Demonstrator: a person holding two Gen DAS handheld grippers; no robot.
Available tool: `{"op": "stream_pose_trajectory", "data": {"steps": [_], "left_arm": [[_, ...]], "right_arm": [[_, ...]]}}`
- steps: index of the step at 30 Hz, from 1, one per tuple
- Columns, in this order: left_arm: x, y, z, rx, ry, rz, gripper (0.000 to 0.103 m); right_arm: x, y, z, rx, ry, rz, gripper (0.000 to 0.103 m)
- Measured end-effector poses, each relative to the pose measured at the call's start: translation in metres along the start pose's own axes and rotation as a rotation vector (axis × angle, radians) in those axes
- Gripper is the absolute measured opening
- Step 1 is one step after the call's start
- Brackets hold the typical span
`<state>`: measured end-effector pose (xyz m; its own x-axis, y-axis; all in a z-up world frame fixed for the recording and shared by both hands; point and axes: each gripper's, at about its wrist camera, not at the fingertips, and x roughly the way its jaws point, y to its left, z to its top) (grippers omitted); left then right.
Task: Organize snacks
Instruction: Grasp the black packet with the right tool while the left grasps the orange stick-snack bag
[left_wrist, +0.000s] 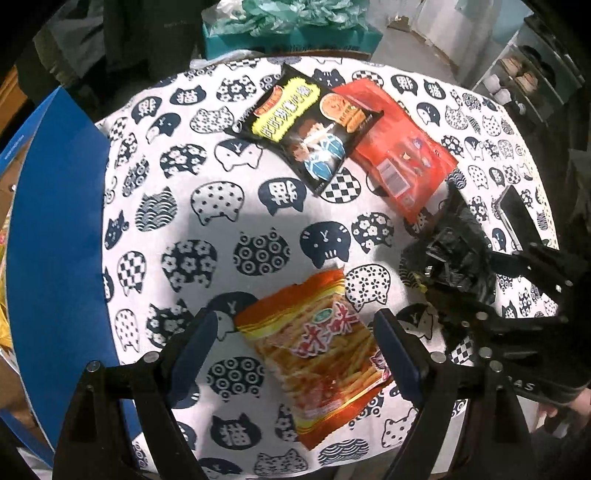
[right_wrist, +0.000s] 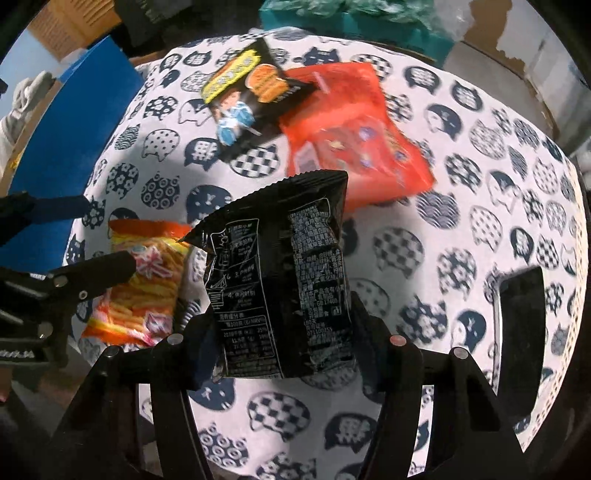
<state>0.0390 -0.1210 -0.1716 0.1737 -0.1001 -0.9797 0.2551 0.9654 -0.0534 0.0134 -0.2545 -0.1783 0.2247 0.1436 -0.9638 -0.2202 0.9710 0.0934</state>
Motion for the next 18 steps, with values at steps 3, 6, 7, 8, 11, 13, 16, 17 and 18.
{"op": "stream_pose_trajectory", "data": {"steps": [3, 6, 7, 8, 11, 13, 16, 17, 18], "left_arm": [[0.011, -0.008, -0.002, 0.013, 0.033, -0.001, 0.087], [0.018, -0.014, -0.002, 0.034, 0.056, 0.008, 0.087], [0.020, -0.016, -0.002, 0.040, 0.055, 0.016, 0.087], [0.022, -0.018, -0.003, 0.047, 0.061, 0.027, 0.087], [0.032, -0.024, -0.005, 0.061, 0.085, 0.038, 0.090], [0.040, -0.028, -0.004, 0.069, 0.110, 0.030, 0.090], [0.050, -0.029, -0.008, 0.076, 0.148, 0.012, 0.090], [0.051, -0.030, -0.010, 0.084, 0.138, 0.015, 0.089], [0.051, -0.031, -0.011, 0.095, 0.127, 0.018, 0.087]], "right_arm": [[-0.006, -0.009, -0.006, 0.020, -0.006, 0.000, 0.062], [-0.007, -0.018, -0.007, 0.036, -0.014, 0.003, 0.062], [-0.008, -0.020, -0.007, 0.039, -0.014, 0.005, 0.062], [-0.009, -0.020, -0.008, 0.041, -0.014, 0.005, 0.062], [-0.010, -0.020, -0.008, 0.042, -0.017, 0.009, 0.062], [-0.010, -0.019, -0.007, 0.043, -0.018, 0.009, 0.062], [-0.012, -0.022, -0.008, 0.046, -0.020, 0.011, 0.062], [-0.013, -0.022, -0.008, 0.046, -0.021, 0.010, 0.062], [-0.015, -0.023, -0.010, 0.046, -0.021, 0.009, 0.062]]}}
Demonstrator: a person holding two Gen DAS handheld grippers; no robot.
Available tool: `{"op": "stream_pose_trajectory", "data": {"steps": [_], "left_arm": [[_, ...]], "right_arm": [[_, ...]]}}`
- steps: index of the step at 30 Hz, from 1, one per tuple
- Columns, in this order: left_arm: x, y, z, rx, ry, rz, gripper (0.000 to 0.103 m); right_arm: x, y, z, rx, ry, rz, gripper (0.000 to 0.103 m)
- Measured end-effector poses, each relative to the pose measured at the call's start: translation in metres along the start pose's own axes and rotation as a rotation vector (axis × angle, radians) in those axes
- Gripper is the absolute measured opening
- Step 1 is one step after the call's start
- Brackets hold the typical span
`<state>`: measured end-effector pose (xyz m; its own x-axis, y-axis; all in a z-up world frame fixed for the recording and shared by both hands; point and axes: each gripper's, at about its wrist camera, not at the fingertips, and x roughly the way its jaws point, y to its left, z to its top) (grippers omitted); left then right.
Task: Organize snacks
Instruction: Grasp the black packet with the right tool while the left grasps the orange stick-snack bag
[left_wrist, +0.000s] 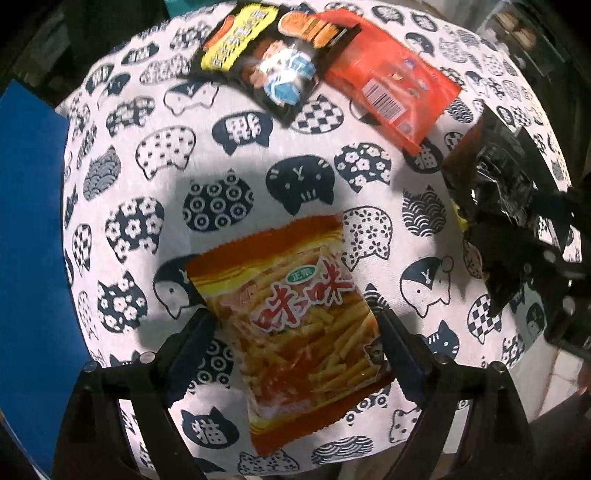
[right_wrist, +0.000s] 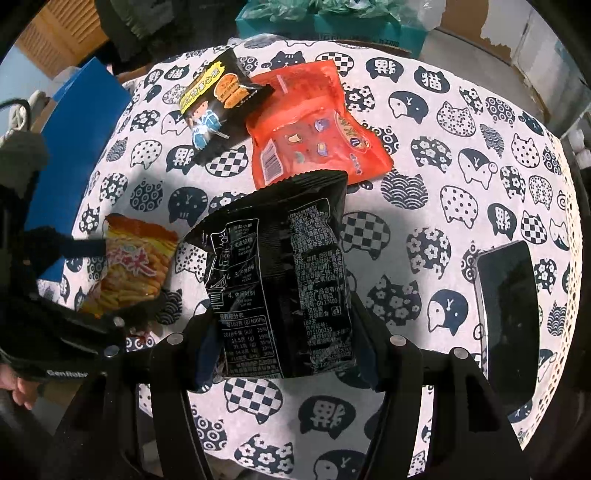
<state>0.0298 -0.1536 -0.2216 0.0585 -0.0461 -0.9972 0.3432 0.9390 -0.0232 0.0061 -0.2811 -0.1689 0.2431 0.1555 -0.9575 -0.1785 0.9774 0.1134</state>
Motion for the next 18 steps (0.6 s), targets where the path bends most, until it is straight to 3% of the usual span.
{"op": "stream_pose_trajectory", "data": {"steps": [3, 5, 8, 18], "left_arm": [[-0.001, 0.000, -0.003, 0.022, -0.022, -0.002, 0.079], [-0.005, 0.003, -0.005, 0.022, -0.038, -0.007, 0.065], [-0.013, 0.006, -0.007, 0.039, -0.052, 0.007, 0.058], [-0.043, 0.025, -0.013, 0.041, -0.117, 0.052, 0.051]], "right_arm": [[0.002, 0.003, 0.003, -0.002, -0.001, -0.001, 0.062], [0.001, 0.004, 0.003, -0.002, -0.004, -0.004, 0.062], [-0.001, 0.007, 0.004, 0.002, -0.015, -0.012, 0.062], [-0.022, 0.016, 0.007, 0.008, -0.067, -0.024, 0.062]]}}
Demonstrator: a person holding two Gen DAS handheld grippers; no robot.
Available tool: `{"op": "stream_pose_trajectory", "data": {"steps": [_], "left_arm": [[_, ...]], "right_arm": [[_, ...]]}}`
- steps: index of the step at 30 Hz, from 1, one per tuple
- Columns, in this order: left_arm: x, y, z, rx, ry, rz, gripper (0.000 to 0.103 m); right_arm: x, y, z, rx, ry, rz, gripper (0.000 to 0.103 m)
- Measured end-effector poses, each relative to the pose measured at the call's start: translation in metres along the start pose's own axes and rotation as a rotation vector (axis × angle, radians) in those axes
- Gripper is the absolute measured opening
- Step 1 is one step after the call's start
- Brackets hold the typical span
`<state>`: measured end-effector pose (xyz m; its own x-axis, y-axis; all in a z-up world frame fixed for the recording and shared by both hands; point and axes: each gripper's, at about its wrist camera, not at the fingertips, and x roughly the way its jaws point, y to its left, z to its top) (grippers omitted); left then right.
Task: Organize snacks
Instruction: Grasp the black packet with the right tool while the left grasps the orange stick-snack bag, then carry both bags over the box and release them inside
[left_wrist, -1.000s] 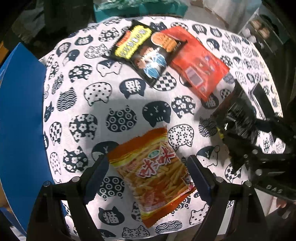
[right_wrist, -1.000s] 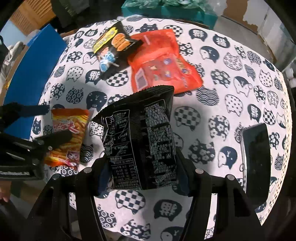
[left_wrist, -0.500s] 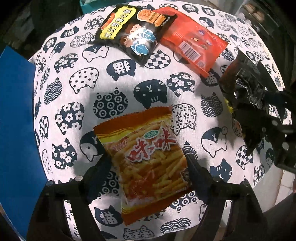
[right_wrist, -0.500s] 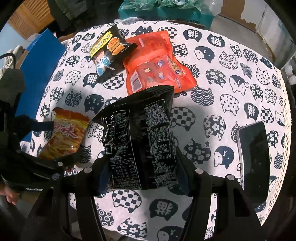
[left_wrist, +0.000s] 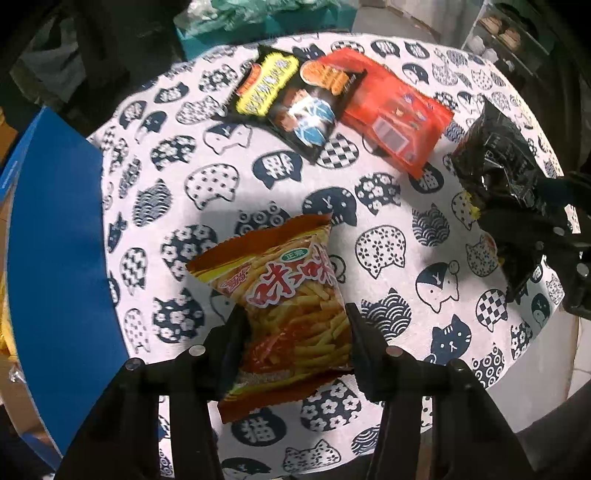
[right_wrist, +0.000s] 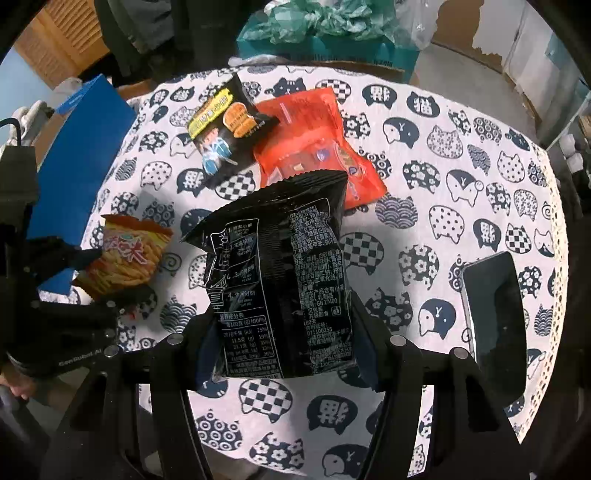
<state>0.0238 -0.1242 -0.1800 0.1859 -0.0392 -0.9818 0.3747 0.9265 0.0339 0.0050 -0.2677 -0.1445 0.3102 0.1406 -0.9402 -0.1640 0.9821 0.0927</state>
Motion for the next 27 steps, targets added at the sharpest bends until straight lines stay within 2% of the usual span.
{"op": "stream_pose_trajectory", "data": {"steps": [16, 27], "left_arm": [[-0.066, 0.010, -0.006, 0.059, -0.188, 0.100, 0.049], [-0.102, 0.044, -0.008, 0.022, -0.300, 0.150, 0.049]], "right_arm": [[-0.030, 0.036, 0.017, -0.028, -0.071, 0.001, 0.062], [-0.047, 0.075, 0.034, -0.060, -0.121, 0.034, 0.062]]}}
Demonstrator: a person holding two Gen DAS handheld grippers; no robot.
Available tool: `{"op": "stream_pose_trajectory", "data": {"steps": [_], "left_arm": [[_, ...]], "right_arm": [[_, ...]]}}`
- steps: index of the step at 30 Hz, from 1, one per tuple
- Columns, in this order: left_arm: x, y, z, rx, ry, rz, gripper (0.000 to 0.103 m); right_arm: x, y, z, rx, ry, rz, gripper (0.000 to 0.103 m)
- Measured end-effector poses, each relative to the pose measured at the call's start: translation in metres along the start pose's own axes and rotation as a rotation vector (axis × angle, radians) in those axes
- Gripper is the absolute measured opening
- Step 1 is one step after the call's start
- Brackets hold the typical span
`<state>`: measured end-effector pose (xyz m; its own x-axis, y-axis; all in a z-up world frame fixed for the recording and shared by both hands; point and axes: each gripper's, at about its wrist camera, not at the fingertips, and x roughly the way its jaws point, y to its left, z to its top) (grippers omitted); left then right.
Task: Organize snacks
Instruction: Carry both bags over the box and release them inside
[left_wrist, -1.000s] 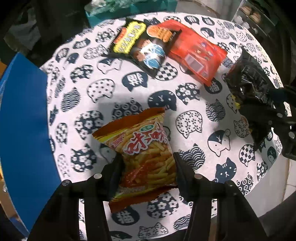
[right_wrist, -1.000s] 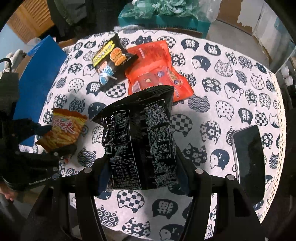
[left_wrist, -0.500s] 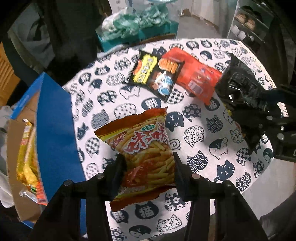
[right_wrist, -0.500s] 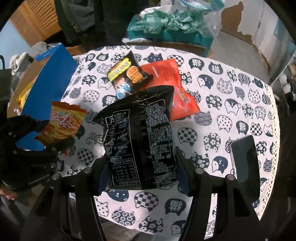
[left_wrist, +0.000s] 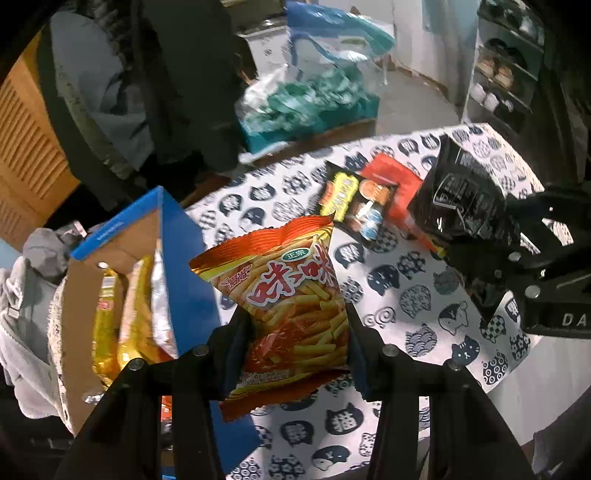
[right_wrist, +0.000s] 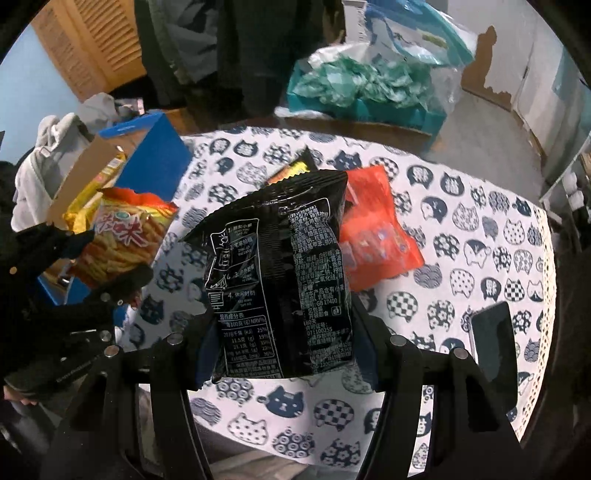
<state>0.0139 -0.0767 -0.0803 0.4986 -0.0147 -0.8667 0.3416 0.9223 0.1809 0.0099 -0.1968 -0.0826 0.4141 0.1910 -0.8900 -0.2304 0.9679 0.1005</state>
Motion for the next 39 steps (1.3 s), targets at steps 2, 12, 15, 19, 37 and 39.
{"op": "stream_pose_trajectory", "data": {"steps": [2, 12, 15, 19, 37, 39], "left_arm": [[-0.005, 0.010, 0.001, -0.015, -0.018, 0.007, 0.049], [-0.022, 0.064, -0.006, -0.090, -0.070, 0.063, 0.049], [-0.026, 0.082, -0.009, -0.124, -0.076, 0.063, 0.049], [-0.031, 0.104, -0.013, -0.162, -0.090, 0.066, 0.049], [-0.023, 0.183, -0.046, -0.314, -0.055, 0.074, 0.049], [-0.022, 0.189, -0.049, -0.328, -0.050, 0.071, 0.049]], "right_arm": [[-0.001, 0.008, 0.006, -0.006, -0.009, 0.006, 0.062], [-0.002, 0.040, 0.035, -0.044, -0.044, 0.023, 0.062], [-0.003, 0.050, 0.044, -0.054, -0.052, 0.025, 0.062], [-0.004, 0.063, 0.054, -0.071, -0.065, 0.047, 0.062], [0.008, 0.146, 0.092, -0.174, -0.059, 0.076, 0.062], [0.011, 0.155, 0.095, -0.182, -0.054, 0.081, 0.062]]}}
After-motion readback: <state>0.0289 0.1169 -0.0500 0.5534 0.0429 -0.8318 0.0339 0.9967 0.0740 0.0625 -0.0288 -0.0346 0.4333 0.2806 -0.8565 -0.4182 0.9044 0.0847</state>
